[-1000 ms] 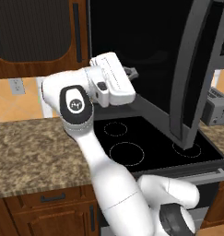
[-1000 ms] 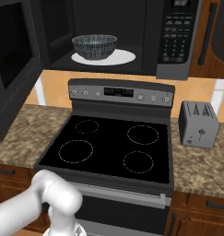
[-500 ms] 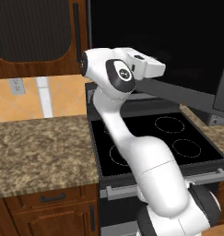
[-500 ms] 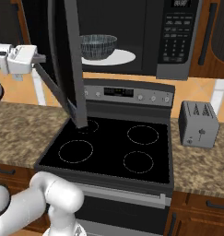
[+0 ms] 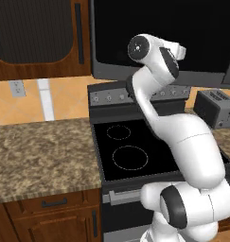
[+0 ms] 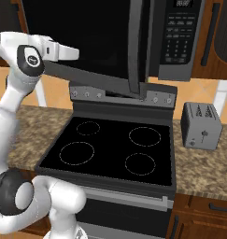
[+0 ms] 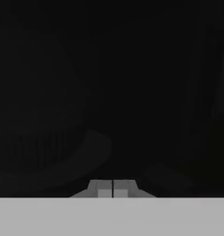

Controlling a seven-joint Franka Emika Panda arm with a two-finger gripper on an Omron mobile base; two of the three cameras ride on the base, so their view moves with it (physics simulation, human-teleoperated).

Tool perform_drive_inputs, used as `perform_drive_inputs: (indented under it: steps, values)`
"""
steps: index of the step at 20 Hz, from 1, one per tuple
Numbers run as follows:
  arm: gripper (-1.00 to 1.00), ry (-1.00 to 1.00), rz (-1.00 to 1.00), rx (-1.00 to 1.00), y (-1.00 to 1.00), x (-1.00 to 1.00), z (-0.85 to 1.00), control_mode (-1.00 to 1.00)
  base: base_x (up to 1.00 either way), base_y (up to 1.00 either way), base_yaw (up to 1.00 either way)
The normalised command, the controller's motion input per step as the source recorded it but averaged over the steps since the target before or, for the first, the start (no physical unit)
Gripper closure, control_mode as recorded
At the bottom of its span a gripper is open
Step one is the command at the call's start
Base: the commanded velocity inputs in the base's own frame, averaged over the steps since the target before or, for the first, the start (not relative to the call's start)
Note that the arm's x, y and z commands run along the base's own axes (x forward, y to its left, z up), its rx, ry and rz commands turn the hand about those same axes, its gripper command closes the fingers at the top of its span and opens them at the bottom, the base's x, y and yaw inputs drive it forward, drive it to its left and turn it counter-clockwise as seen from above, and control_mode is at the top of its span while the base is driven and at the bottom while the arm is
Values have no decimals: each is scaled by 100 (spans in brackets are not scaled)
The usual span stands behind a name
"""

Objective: Open the microwave, place the bowl with waffle inside the microwave, then close the microwave door and turn it on.

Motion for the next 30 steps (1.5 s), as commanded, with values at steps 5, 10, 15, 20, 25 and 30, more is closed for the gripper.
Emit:
perform_drive_inputs:
  steps: [5, 10, 15, 20, 25, 30]
  values:
    - [100, 1, 58, 11, -22, 100, 0, -100, 0, 0, 0]
    - [100, 0, 60, 20, -12, 100, 0, -100, 0, 0, 0]
    - [100, 3, 44, 22, -18, 100, -31, -100, 0, 0, 0]
    - [100, 4, 2, 19, -56, 3, 7, -100, 0, 0, 0]
    - [100, 20, -18, 20, -100, -100, 48, -100, 0, 0, 0]
    - [100, 20, -6, 21, -89, -96, 9, -100, 0, 0, 0]
